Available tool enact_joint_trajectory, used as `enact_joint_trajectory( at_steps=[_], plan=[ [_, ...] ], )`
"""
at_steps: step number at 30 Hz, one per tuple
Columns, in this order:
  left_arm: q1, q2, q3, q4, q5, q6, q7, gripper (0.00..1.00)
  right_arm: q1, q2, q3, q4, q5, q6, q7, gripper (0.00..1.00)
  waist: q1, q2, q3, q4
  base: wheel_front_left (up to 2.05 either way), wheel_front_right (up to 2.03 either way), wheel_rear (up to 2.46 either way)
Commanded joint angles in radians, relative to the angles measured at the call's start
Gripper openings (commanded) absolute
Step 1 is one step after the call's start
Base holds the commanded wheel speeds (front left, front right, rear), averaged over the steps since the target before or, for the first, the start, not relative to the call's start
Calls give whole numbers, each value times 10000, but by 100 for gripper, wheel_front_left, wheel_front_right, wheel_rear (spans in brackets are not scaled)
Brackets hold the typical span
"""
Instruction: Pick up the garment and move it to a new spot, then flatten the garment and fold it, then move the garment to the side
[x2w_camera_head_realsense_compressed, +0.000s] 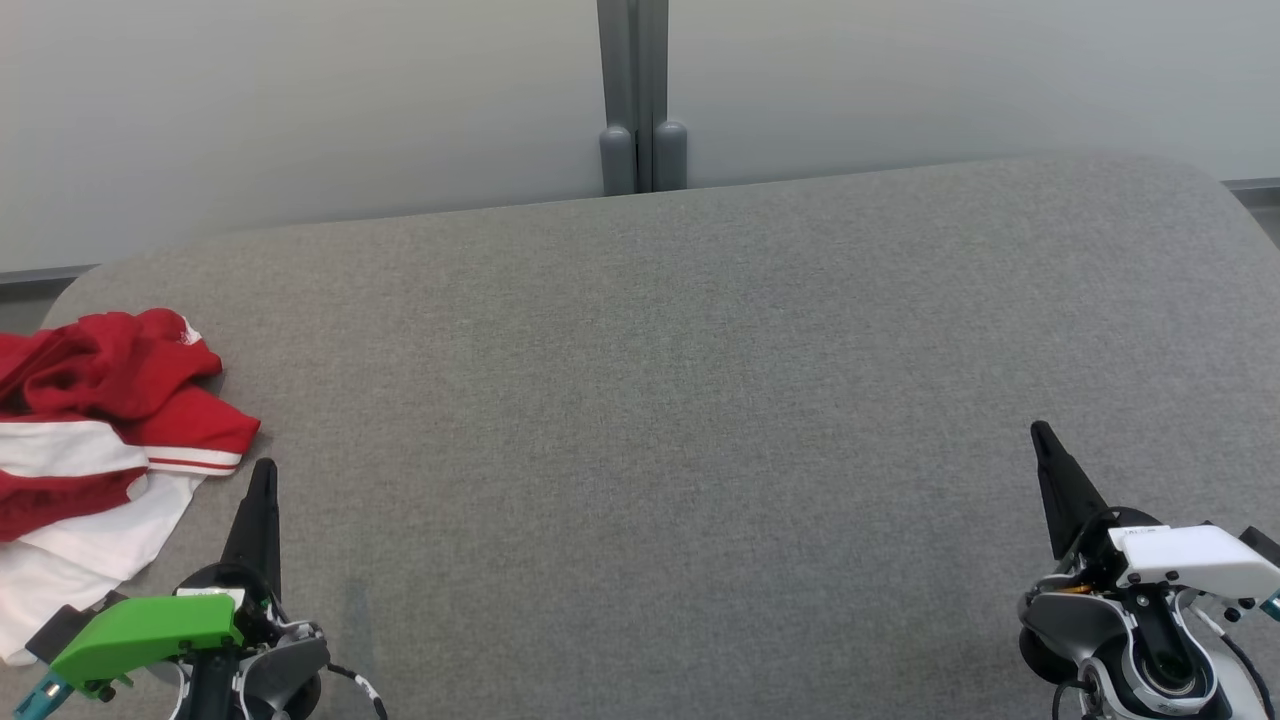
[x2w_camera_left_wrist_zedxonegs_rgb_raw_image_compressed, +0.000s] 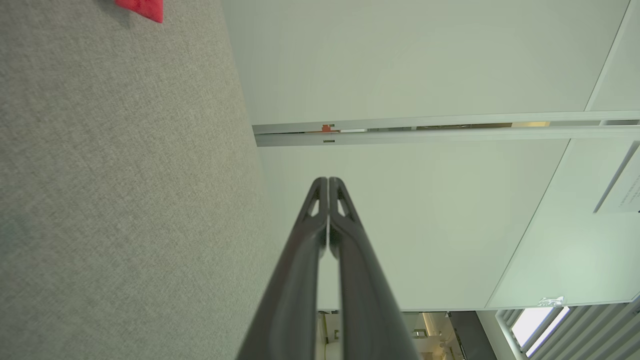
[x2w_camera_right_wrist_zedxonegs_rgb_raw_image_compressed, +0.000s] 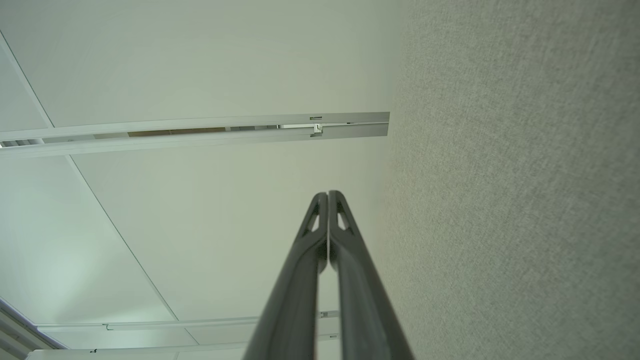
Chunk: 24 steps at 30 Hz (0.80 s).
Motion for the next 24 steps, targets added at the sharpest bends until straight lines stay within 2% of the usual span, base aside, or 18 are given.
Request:
enact_joint_trajectory(
  at_steps=[1,8,9,18,24],
  plan=[
    [-120,28,3,4,51,-19,19,0,-76,-9,-1,9,-36,4,14,0,0,0,0,0,0,0,0],
    [-120,28,3,2,51,-19,19,0,-76,-9,-1,9,-36,4,14,0,0,0,0,0,0,0,0],
    [0,0,0,0,0,0,0,100,0,0,0,0,0,0,0,100,0,0,0,0,0,0,0],
    [23,-29,-249,10,54,2,-245,100,135,27,118,-58,-187,-1,-285,100,0,0,8,-1,0,0,0],
    [-75,149,-650,-222,539,3,-601,100,137,-91,233,-203,-931,-1,-616,100,0,0,3,1,0,0,0]
  ],
)
